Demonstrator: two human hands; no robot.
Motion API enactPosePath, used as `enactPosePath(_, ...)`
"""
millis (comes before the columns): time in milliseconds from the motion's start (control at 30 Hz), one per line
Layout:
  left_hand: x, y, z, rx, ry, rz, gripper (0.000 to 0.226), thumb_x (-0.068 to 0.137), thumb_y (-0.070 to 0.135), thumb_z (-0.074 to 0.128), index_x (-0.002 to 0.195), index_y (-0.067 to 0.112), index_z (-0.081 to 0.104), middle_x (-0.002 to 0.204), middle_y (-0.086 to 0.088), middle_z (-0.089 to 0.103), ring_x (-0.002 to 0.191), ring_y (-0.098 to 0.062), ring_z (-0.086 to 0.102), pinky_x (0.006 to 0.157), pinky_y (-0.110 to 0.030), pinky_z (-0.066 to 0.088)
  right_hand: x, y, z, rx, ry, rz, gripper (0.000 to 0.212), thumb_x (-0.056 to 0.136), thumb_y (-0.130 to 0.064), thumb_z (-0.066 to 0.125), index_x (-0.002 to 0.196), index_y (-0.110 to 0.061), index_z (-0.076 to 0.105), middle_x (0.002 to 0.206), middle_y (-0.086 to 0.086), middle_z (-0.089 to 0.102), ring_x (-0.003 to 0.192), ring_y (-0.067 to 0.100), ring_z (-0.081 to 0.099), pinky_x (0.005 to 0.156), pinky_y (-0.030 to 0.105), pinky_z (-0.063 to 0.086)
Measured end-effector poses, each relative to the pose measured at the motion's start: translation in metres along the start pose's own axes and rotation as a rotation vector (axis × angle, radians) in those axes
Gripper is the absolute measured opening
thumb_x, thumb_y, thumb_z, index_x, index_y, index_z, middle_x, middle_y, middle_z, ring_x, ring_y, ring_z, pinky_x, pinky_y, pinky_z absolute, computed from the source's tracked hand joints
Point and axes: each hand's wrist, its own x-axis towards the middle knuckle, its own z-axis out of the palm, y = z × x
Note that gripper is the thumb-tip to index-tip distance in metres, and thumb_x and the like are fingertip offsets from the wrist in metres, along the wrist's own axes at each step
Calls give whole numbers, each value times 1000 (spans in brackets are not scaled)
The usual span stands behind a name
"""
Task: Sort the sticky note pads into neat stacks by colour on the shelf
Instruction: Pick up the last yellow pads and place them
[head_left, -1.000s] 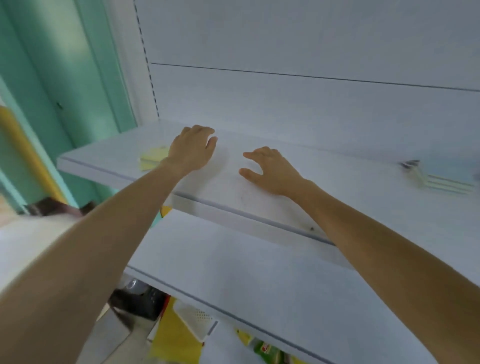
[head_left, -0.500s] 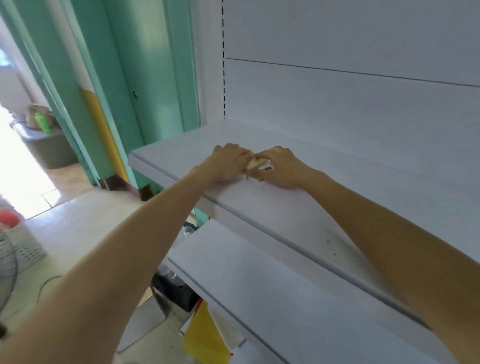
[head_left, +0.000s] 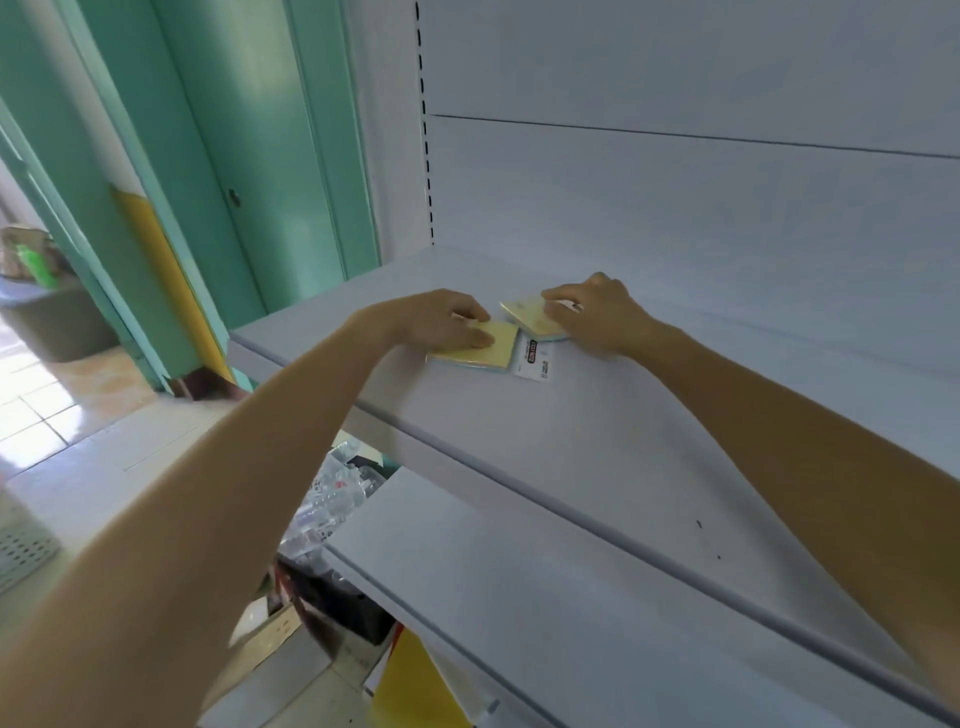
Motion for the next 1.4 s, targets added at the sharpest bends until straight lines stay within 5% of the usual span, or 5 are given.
enactPosePath(333, 8, -9, -9, 85, 150, -23, 41, 78, 48, 65, 94, 13, 53, 112, -10, 60, 95, -24, 52, 80, -31, 40, -42, 1, -13, 108, -28, 81, 36, 87, -1, 39, 110, -15, 63, 123, 12, 54, 114, 29, 50, 84, 29, 38)
enactPosePath(533, 4, -7, -4, 42, 199, -44, 64, 76, 49, 66, 122, 9, 48, 131, -11, 51, 120, -29, 49, 94, -34, 40, -57, 0, -4, 168, -18, 365, 62, 84, -47, 56, 134, -14, 39, 141, 12, 44, 130, 31, 40, 108, 41, 32)
enactPosePath(667, -5, -2, -9, -102, 113, -90, 40, 76, 34, 73, 65, 9, 43, 66, -8, 50, 70, -27, 52, 53, -29, 37, -63, -10, -9, 249, 99, 340, 61, 81, -23, 66, 135, -10, 39, 143, 12, 41, 131, 26, 40, 104, 31, 32)
enactPosePath(833, -4, 12, -13, -525, 71, -87, 21, 79, 13, 71, 90, 9, 54, 79, -10, 54, 58, -14, 48, 53, -25, 41, -93, -8, -18, 403, 293, 429, 55, 78, -5, 64, 130, -15, 48, 138, 19, 36, 121, 31, 47, 86, 24, 37)
enactPosePath(1400, -27, 294, 115, -921, -53, 300, 32, 81, -6, 46, 59, 18, 47, 68, -4, 44, 61, -16, 45, 56, -23, 36, -349, 148, -113, 957, 742, 796, 50, 84, 15, 38, 129, -4, 49, 103, 7, 47, 79, 14, 48, 65, 22, 43)
